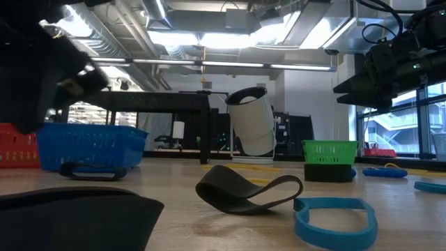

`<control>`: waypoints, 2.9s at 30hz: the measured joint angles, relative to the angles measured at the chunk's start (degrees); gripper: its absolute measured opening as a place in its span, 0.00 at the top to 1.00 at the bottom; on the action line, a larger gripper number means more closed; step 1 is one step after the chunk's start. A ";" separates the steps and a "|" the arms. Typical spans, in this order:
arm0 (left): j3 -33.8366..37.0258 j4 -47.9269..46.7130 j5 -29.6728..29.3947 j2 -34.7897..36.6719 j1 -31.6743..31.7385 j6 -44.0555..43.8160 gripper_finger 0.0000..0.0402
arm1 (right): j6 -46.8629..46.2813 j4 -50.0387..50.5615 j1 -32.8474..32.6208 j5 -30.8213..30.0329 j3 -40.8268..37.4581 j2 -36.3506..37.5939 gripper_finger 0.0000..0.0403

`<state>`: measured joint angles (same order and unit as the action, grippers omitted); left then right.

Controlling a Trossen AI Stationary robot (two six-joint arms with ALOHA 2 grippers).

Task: Pick & Place Office Desk Supplies
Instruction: Put the black rubber band into the blue bin

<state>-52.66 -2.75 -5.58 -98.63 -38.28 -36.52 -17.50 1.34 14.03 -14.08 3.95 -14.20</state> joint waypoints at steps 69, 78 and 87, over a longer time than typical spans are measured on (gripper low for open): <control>0.00 2.57 -2.50 -3.76 -2.89 12.40 0.60 | 0.00 0.00 0.01 0.00 0.00 0.02 0.41; -0.22 5.64 -7.50 -9.73 -5.30 10.75 0.66 | 0.01 0.00 0.01 -0.01 0.00 0.00 0.41; -0.20 6.30 -11.20 -10.71 -5.69 16.94 0.85 | 0.00 0.00 0.00 0.00 0.00 0.00 0.41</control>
<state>-52.86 3.55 -16.78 -109.34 -43.97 -19.58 -17.50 1.34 14.03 -14.08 3.95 -14.19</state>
